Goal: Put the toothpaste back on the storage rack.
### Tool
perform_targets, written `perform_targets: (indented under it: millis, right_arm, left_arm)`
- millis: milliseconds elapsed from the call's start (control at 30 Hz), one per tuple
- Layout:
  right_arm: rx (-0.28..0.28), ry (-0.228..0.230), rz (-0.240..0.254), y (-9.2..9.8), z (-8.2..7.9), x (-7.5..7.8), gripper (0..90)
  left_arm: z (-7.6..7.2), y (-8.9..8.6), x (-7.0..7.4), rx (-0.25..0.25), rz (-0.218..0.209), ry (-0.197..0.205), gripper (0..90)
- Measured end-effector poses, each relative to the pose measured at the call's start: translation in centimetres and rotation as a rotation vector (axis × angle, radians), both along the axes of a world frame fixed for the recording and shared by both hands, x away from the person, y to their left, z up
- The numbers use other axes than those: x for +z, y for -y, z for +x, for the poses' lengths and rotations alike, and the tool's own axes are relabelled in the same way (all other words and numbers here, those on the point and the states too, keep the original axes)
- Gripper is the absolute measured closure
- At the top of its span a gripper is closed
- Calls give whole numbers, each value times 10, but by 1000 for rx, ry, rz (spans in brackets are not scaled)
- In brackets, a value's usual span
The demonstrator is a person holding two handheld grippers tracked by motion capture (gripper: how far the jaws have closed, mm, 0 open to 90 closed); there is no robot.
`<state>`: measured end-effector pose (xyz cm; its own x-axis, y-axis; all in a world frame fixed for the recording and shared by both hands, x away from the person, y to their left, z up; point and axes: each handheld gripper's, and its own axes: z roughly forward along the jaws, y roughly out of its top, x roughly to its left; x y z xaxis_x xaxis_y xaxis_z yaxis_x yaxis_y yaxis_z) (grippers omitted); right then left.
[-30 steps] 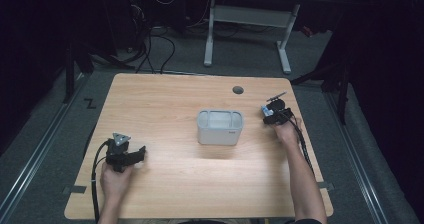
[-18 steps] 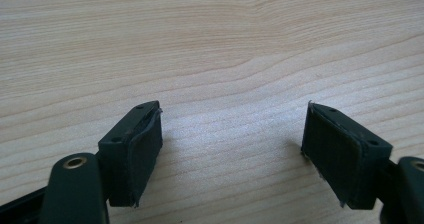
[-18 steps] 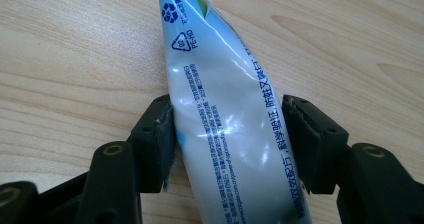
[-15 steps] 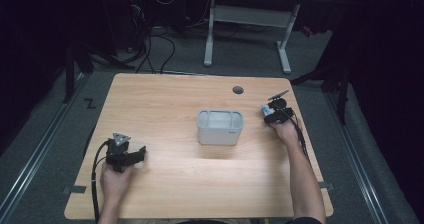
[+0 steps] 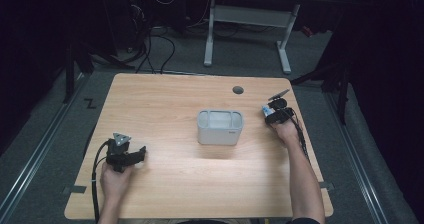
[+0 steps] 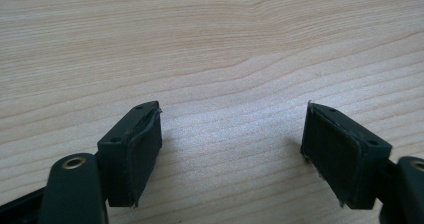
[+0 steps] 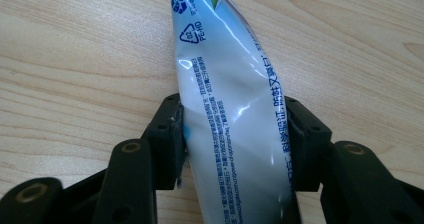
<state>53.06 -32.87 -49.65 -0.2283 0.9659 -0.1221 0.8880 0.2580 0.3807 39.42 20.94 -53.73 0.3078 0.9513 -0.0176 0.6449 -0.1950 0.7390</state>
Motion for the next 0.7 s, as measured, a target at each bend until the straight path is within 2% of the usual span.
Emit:
perform_targets:
  millis: [67, 100, 233, 367, 433, 567, 633, 667, 700]
  right_arm:
    - [1, -8, -5, -1, 0, 1, 538]
    - [7, -30, 2, -2, 1, 2, 575]
    - [30, -50, -50, -9, 1, 4, 630]
    - [50, -37, -79, -10, -1, 6, 714]
    - [52, -32, -53, -8, -2, 6, 716]
    - [62, -35, -40, -9, -6, 8, 718]
    - [63, -22, -7, -6, -8, 13, 718]
    - [65, -2, 26, -4, -9, 15, 718]
    - [66, -4, 37, -3, -11, 18, 718]
  left_arm:
    - [0, 0, 0, 1, -1, 1, 245]
    - [0, 0, 0, 1, -1, 1, 244]
    - [0, 0, 0, 0, 1, 0, 245]
    - [0, 0, 0, 0, 1, 1, 245]
    - [0, 0, 0, 0, 0, 0, 245]
    - [0, 0, 0, 1, 2, 2, 244]
    - [0, 0, 0, -1, 6, 0, 244]
    - [0, 0, 0, 0, 6, 0, 244]
    - [0, 0, 0, -1, 6, 0, 244]
